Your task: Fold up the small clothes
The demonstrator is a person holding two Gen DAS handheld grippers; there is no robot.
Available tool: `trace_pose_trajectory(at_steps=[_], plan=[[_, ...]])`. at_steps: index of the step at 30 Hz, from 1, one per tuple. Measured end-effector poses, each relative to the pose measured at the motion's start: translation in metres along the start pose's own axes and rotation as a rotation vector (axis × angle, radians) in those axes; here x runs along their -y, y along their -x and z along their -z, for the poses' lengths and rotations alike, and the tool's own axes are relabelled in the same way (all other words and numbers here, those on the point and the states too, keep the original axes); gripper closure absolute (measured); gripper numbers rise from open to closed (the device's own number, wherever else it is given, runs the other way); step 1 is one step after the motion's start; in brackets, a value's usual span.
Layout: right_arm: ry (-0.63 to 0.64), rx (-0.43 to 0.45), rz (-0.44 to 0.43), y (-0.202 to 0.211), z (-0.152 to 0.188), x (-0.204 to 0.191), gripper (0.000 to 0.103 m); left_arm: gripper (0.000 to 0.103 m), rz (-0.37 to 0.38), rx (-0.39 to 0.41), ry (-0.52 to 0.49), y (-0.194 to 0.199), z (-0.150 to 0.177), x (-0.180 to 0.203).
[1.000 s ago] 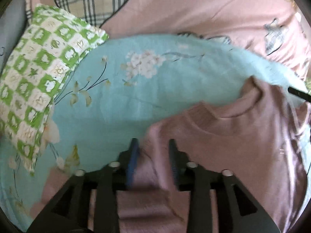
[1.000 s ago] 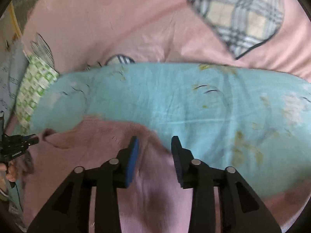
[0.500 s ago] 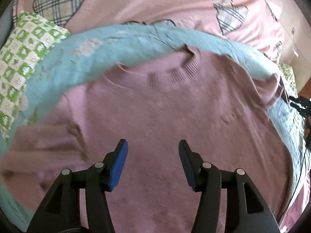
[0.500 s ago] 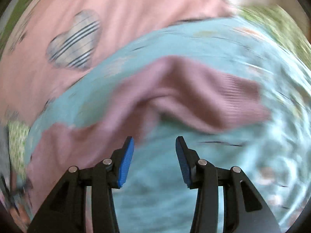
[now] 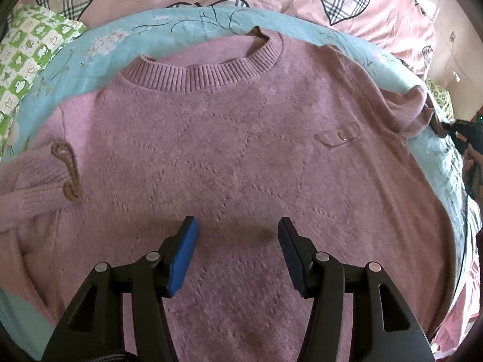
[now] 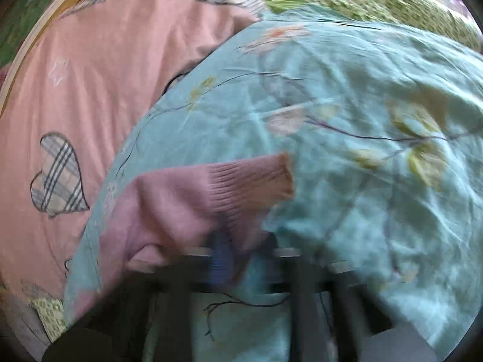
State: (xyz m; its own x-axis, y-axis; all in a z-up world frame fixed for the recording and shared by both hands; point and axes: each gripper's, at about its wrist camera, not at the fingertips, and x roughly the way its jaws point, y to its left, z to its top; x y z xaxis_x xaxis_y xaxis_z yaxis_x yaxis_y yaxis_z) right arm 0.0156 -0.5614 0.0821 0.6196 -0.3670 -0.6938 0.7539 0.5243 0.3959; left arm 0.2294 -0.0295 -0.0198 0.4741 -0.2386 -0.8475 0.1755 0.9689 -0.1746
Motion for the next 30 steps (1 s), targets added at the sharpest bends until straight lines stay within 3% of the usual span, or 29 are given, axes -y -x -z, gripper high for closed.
trace_pose_trajectory(at_steps=[3,8,10,14,17,24,30], plan=[[0.147,0.041,-0.067,0.019,0.012,-0.045,0.095,0.047,0.011,0.008,0.008,0.008,0.005,0.000],[0.385,0.035,-0.246,0.056,0.054,-0.139,0.095,0.047,0.029,0.006,0.058,0.019,0.022,-0.005],[0.440,-0.002,-0.351,0.065,0.074,-0.175,0.095,0.047,0.035,0.012,0.075,0.024,0.029,-0.009],[0.521,-0.157,-0.595,0.072,0.132,-0.246,0.095,0.046,0.060,0.033,0.128,0.042,0.047,-0.026],[0.578,-0.274,-0.703,0.068,0.185,-0.289,0.095,0.045,0.083,0.050,0.165,0.053,0.058,-0.041],[0.634,-0.534,-0.808,0.039,0.312,-0.352,0.095,0.042,0.094,0.082,0.180,0.071,0.073,-0.059],[0.684,-0.706,-0.828,0.021,0.392,-0.378,0.095,0.038,0.114,0.084,0.214,0.073,0.083,-0.077]])
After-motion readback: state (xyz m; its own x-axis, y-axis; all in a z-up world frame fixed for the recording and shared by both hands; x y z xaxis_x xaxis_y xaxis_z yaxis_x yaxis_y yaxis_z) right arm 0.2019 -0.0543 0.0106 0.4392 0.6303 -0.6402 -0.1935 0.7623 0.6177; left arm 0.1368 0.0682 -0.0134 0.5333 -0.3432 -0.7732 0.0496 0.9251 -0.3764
